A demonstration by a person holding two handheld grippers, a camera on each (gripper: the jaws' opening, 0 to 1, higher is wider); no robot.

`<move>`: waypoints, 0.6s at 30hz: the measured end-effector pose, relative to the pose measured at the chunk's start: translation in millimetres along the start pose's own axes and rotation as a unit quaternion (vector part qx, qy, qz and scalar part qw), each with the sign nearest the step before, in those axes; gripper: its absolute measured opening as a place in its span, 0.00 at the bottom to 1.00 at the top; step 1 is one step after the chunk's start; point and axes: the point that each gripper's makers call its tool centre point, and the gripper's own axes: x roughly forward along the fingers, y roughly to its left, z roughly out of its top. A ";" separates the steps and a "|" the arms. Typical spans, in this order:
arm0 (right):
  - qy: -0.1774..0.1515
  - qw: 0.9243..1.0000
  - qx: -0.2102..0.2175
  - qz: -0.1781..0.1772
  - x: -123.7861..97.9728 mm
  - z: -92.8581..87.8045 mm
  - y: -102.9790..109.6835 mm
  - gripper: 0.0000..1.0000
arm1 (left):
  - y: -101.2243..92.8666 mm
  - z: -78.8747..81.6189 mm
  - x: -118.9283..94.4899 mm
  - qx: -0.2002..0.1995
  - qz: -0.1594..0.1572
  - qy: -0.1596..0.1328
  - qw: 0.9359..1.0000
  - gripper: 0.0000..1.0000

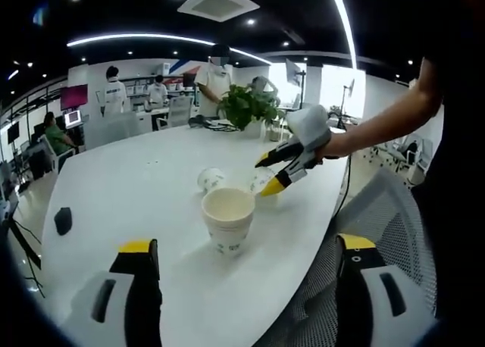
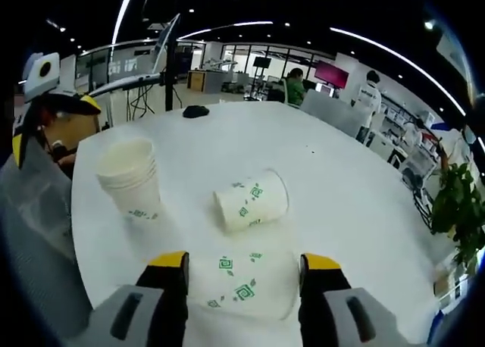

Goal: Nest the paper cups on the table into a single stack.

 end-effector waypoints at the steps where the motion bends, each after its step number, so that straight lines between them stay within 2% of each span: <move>1: 0.001 1.000 0.007 0.007 -1.5 -0.3 4.9 0.58 | -0.2 -0.4 0.2 0.000 0.000 0.001 1.000 0.95; 5: 0.003 1.000 0.005 0.011 -4.1 -2.6 13.7 0.55 | -2.3 -0.9 0.6 0.001 -0.003 0.001 1.000 0.95; 10: 0.003 1.000 0.011 0.010 -6.0 -2.4 14.7 0.56 | -4.0 -1.7 0.3 0.002 -0.004 0.002 1.000 0.95; 18: 0.000 0.999 0.048 0.020 -13.8 -2.9 15.8 0.55 | -5.3 -2.5 -0.8 0.003 -0.004 0.003 1.000 0.95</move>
